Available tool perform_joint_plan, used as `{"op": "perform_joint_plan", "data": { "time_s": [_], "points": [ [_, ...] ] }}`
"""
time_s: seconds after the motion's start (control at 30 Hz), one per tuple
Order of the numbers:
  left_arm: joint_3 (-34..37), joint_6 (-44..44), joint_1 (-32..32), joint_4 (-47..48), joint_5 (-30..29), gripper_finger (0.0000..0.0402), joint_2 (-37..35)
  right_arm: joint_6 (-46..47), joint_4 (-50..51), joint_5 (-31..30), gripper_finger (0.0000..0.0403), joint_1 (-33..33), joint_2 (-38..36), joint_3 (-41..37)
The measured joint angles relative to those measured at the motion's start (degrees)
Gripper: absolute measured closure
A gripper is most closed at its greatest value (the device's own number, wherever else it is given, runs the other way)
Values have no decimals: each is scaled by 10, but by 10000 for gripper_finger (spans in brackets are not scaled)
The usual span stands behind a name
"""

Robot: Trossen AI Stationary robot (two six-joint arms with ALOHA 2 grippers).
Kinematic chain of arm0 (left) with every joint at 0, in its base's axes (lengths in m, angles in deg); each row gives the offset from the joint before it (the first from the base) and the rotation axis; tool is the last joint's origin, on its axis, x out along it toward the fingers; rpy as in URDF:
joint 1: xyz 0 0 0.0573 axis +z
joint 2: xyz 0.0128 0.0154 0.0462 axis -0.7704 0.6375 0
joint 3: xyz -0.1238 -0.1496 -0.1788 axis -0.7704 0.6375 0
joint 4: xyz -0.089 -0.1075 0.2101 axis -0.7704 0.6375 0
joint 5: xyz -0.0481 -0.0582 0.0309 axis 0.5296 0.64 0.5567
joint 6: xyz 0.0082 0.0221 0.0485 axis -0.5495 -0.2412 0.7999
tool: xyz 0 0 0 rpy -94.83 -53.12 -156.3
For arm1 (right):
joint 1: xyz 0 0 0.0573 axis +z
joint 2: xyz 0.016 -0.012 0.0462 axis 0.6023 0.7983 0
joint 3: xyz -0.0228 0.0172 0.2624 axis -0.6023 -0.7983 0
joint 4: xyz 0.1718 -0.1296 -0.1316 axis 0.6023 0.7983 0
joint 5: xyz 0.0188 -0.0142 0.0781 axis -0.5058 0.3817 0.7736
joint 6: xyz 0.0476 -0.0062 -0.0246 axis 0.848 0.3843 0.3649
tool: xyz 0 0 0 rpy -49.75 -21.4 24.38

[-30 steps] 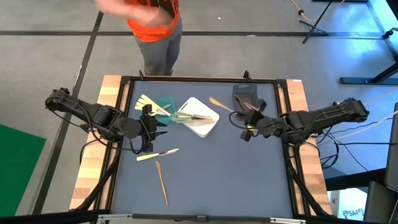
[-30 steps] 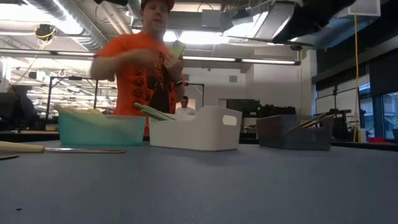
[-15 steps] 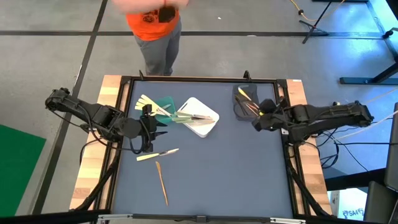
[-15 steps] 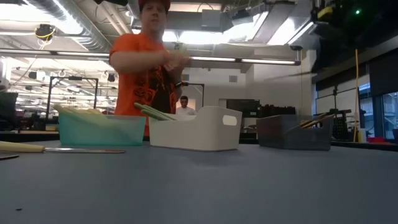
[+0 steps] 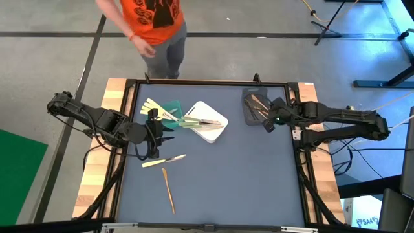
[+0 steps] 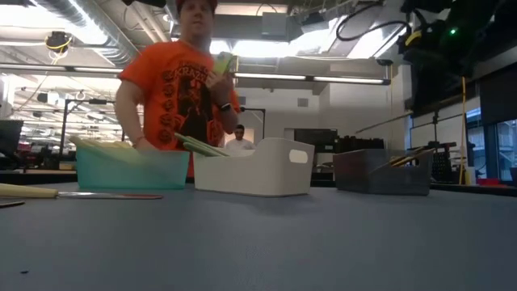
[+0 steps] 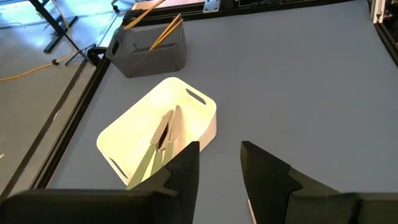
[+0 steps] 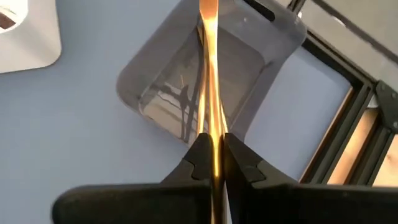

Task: Sort silverware by color (type)
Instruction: Put the right gold table knife into the black bin

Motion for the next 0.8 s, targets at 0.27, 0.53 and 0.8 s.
{"op": "perform_joint_plan", "data": {
  "time_s": [0.27,0.53,0.8],
  "points": [
    [0,0,0,0,0,290,0,-50,-11,47,395,-67,31,0],
    [0,0,0,0,0,290,0,-113,-47,94,395,-124,91,0],
    [0,0,0,0,0,290,0,-165,-91,121,395,-168,144,0]
  ]
}}
